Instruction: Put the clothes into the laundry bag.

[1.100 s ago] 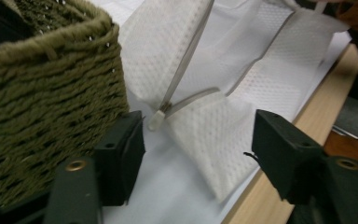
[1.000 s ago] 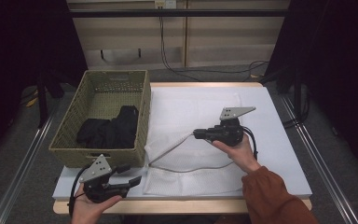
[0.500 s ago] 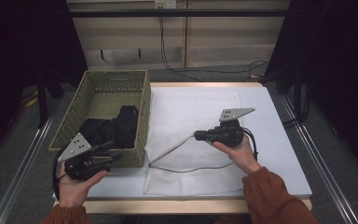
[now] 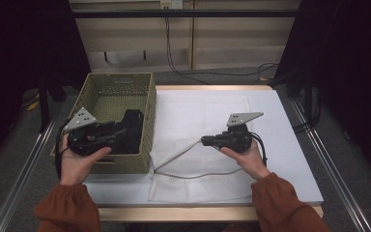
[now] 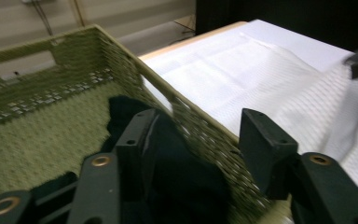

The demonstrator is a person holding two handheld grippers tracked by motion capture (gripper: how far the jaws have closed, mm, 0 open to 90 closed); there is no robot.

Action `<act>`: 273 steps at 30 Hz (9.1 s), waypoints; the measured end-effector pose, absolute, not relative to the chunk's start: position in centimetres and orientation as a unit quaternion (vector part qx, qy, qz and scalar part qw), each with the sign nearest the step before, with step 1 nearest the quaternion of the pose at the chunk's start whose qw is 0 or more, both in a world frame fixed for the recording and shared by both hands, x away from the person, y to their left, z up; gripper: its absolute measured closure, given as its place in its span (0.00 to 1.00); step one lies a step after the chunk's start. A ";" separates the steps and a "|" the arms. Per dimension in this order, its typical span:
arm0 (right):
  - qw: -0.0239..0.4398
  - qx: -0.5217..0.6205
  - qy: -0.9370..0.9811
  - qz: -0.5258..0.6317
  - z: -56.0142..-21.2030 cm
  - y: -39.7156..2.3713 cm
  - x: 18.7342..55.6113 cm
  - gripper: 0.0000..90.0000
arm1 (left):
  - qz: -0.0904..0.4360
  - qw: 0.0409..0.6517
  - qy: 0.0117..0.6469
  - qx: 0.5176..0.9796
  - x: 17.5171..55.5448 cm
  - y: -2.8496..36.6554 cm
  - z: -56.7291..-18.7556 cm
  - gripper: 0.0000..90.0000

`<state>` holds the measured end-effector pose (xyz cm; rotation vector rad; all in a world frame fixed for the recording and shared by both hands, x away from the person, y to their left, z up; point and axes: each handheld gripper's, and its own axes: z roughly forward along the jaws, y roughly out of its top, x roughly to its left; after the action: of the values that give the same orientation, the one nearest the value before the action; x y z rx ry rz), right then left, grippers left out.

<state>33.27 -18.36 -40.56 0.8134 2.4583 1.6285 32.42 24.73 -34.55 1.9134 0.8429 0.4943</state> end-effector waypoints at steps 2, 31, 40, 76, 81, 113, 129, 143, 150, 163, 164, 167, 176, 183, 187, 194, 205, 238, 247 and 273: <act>0.042 0.266 0.803 0.531 -40.6 -18.3 33.3 0.98 | 0.199 0.476 0.356 0.779 33.3 24.9 -34.8 0.48; 0.037 0.271 0.804 0.529 -40.9 -18.5 33.6 0.98 | 0.169 0.357 0.406 0.824 41.2 22.7 -38.5 0.30; 0.035 0.273 0.805 0.525 -41.0 -18.4 33.6 0.98 | 0.148 0.309 0.403 0.849 42.9 21.7 -39.6 0.23; 0.039 0.272 0.808 0.521 -41.1 -18.3 33.6 0.98 | 0.149 0.216 0.448 0.855 43.1 27.4 -39.7 0.80; 0.038 0.274 0.807 0.521 -41.1 -18.4 33.6 0.98 | 0.156 0.213 0.466 0.845 43.8 27.4 -40.3 0.42; 0.039 0.271 0.812 0.516 -41.4 -18.2 33.5 0.98 | 0.081 0.156 0.476 0.862 45.1 26.7 -43.3 0.10; 0.037 0.268 0.816 0.512 -41.7 -18.1 33.5 0.98 | 0.050 0.141 0.478 0.866 45.4 25.9 -44.7 0.02; 0.034 0.264 0.820 0.506 -41.8 -17.9 33.6 0.98 | -0.026 0.156 0.488 0.858 45.9 26.5 -44.9 0.26; 0.033 0.265 0.820 0.505 -41.9 -18.0 33.6 0.98 | -0.026 0.151 0.485 0.861 45.9 26.0 -44.5 0.45; 0.032 0.265 0.821 0.504 -41.9 -17.9 33.7 0.98 | -0.037 0.142 0.457 0.877 45.8 26.0 -43.5 0.80; 0.032 0.266 0.821 0.505 -41.9 -17.9 33.7 0.98 | -0.038 0.147 0.457 0.876 45.8 26.0 -43.4 0.80; 0.036 0.267 0.820 0.504 -41.8 -17.9 33.7 0.98 | -0.029 0.165 0.457 0.874 45.7 26.2 -43.0 0.81; 0.036 0.268 0.818 0.507 -41.7 -18.0 33.7 0.98 | 0.010 0.222 0.473 0.852 45.4 27.2 -41.1 0.81; 0.038 0.268 0.818 0.508 -41.6 -18.0 33.7 0.98 | 0.046 0.251 0.485 0.837 45.1 27.7 -40.1 0.81; 0.038 0.269 0.816 0.510 -41.6 -18.1 33.7 0.98 | 0.060 0.264 0.485 0.831 44.8 27.8 -39.7 0.81; 0.038 0.269 0.817 0.509 -41.6 -18.1 33.6 0.98 | 0.083 0.282 0.482 0.825 44.2 27.6 -39.3 0.81; 0.040 0.270 0.815 0.512 -41.5 -18.3 33.7 0.98 | 0.106 0.314 0.492 0.805 43.7 27.7 -38.7 0.81; 0.033 0.271 0.815 0.511 -41.6 -18.4 33.8 0.99 | 0.168 0.400 0.475 0.766 41.6 28.9 -36.8 0.81; 0.033 0.270 0.816 0.510 -41.7 -18.3 33.9 0.99 | 0.180 0.441 0.471 0.743 40.8 29.8 -36.2 0.81; 0.031 0.272 0.819 0.505 -42.0 -18.1 33.9 0.99 | 0.217 0.528 0.439 0.694 37.6 30.3 -34.7 0.81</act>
<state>33.95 -18.12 -42.01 0.8368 2.5232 1.5555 37.63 30.32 -34.67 1.6578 1.0481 0.5188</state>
